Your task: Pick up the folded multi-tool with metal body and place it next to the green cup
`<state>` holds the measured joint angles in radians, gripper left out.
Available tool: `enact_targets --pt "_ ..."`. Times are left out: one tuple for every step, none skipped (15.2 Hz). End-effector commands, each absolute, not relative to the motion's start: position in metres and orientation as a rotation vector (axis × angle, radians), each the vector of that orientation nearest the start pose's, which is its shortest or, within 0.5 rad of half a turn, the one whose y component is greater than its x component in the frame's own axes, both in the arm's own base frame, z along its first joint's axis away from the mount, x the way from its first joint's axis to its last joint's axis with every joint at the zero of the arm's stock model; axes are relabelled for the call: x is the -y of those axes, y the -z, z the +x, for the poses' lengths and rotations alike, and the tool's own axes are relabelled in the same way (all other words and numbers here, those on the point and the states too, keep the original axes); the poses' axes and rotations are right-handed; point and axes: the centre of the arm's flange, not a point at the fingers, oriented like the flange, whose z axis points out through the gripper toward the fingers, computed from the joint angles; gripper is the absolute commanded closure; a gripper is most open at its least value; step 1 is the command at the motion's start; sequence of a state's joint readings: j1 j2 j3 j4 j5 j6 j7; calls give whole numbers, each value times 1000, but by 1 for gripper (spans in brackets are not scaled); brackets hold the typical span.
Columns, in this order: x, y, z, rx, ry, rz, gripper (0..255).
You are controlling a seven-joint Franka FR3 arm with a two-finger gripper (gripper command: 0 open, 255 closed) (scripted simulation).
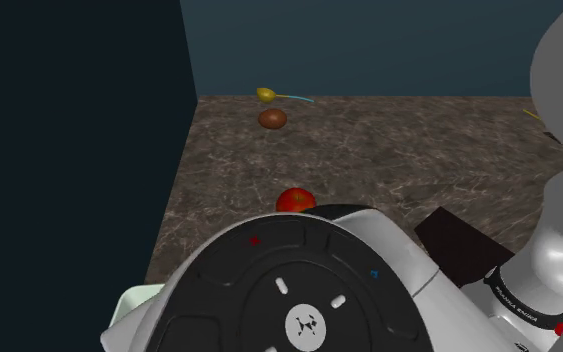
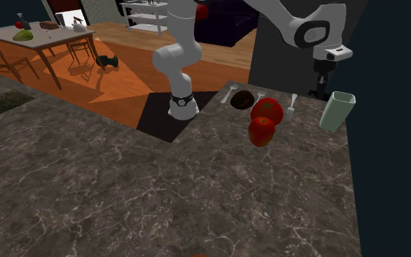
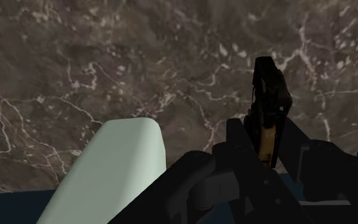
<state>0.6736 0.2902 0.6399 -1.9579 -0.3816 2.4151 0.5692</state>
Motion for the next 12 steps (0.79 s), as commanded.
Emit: enact_targets --pt "-597 -367 180 1385 353 -2657 255" --pt "-597 -362 180 1385 353 -2657 255" --pt "-597 -357 180 1385 353 -2657 255" --pt "-597 -351 180 1385 353 -2657 255" --pt "-597 -346 180 1385 353 -2657 255" --pt "-597 -341 180 1385 353 -2657 255" --pt "-597 -336 180 1385 353 -2657 255" --pt "-597 -330 180 1385 353 -2657 255" --pt "-597 -325 180 1385 353 -2657 255" --pt "-597 -320 180 1385 353 -2657 255" --pt "-597 -317 180 1385 353 -2657 255" --pt "-597 -317 180 1385 353 -2657 255"
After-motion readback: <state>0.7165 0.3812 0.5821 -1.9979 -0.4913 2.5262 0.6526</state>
